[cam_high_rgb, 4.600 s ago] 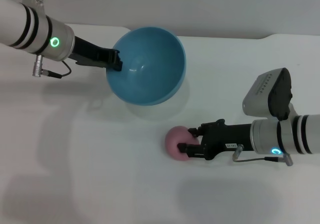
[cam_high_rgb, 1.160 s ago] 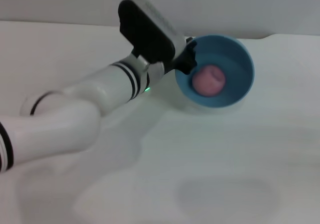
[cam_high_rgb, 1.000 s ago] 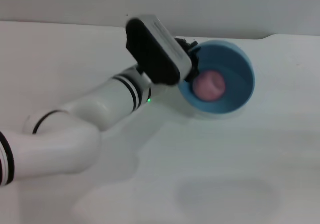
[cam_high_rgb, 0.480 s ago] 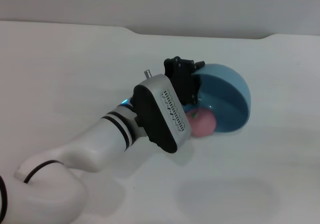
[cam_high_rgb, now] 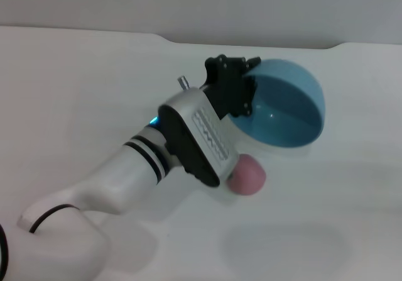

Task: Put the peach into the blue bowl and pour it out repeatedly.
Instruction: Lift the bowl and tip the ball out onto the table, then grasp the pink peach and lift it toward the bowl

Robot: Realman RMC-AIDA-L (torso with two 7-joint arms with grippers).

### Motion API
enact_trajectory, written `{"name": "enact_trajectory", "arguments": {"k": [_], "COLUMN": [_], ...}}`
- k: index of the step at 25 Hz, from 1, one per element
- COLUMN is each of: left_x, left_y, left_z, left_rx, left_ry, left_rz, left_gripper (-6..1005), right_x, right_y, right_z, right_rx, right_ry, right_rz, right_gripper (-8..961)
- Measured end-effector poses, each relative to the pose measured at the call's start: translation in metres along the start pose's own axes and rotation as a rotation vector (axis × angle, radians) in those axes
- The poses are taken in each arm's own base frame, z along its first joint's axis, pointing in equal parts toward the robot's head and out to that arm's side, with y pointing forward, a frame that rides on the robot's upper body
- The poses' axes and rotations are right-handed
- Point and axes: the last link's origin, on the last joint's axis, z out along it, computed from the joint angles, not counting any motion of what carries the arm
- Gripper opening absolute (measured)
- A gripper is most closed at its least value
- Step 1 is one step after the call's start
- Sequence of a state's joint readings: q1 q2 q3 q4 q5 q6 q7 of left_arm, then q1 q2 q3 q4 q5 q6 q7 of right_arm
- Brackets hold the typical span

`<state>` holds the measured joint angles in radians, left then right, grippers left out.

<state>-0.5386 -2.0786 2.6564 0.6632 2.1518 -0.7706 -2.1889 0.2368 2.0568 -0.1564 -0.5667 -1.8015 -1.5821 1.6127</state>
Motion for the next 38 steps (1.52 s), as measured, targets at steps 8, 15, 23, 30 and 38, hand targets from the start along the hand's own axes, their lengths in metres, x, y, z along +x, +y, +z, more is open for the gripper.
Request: {"name": "enact_trajectory", "arguments": {"k": [8, 15, 23, 30, 38], "left_x": [0.007, 0.012, -0.026, -0.066, -0.080], "left_y": [-0.041, -0.087, -0.136, -0.155, -0.141], "left_z": [0.020, 0.018, -0.011, -0.061, -0.086], "left_rx": [0.118, -0.005, -0.249, -0.269, -0.326], "left_ry": [-0.110, -0.218, -0.439, -0.666, -0.893], "left_rz": [-0.432, -0.752, -1.126, -1.222, -1.226], "left_gripper": [-2, -1, 23, 50, 49], "right_x": [0.016, 0.041, 0.063, 0.071, 0.080], "right_y": [0.012, 0.031, 0.052, 0.070, 0.090], "right_z": [0.027, 0.083, 0.136, 0.171, 0.199], "right_rx": [-0.086, -0.185, -0.247, -0.277, -0.297], "right_ry": [0.125, 0.295, 0.504, 0.698, 0.783], "right_rz": [-0.068, -0.142, -0.271, -0.405, -0.444], "right_gripper": [502, 501, 499, 497, 495]}}
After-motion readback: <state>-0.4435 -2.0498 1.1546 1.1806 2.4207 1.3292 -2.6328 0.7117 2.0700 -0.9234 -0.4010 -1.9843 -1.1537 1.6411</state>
